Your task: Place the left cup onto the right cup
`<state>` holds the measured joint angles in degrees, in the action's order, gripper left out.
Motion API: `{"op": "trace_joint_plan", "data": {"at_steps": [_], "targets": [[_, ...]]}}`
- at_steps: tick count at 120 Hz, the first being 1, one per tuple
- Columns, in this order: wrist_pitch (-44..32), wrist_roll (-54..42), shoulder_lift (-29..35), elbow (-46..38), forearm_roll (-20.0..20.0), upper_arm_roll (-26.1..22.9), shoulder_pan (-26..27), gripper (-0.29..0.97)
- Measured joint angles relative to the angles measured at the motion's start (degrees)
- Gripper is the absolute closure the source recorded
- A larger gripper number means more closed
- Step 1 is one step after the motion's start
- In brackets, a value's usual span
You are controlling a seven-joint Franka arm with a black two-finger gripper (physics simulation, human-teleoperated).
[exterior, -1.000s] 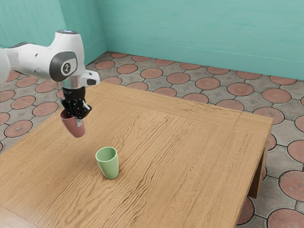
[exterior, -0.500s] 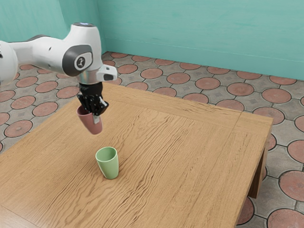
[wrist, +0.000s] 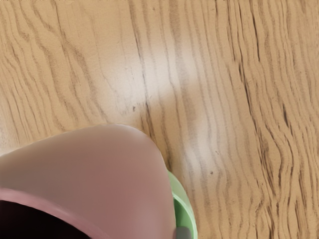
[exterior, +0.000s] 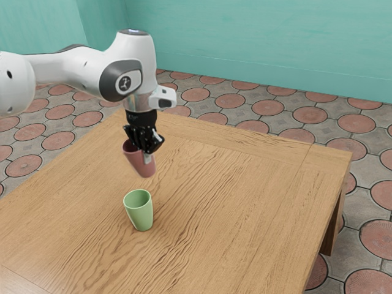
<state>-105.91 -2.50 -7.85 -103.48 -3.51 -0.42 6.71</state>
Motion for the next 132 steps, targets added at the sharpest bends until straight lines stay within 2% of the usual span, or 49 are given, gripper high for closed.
{"op": "trace_joint_plan", "data": {"at_steps": [57,132], "targets": [[0.05,3.51,0.08,-0.44,0.0,-1.45,0.02,0.79],[1.56,6.9,9.32,-7.72,-0.16,-1.17,1.73,0.79]]}}
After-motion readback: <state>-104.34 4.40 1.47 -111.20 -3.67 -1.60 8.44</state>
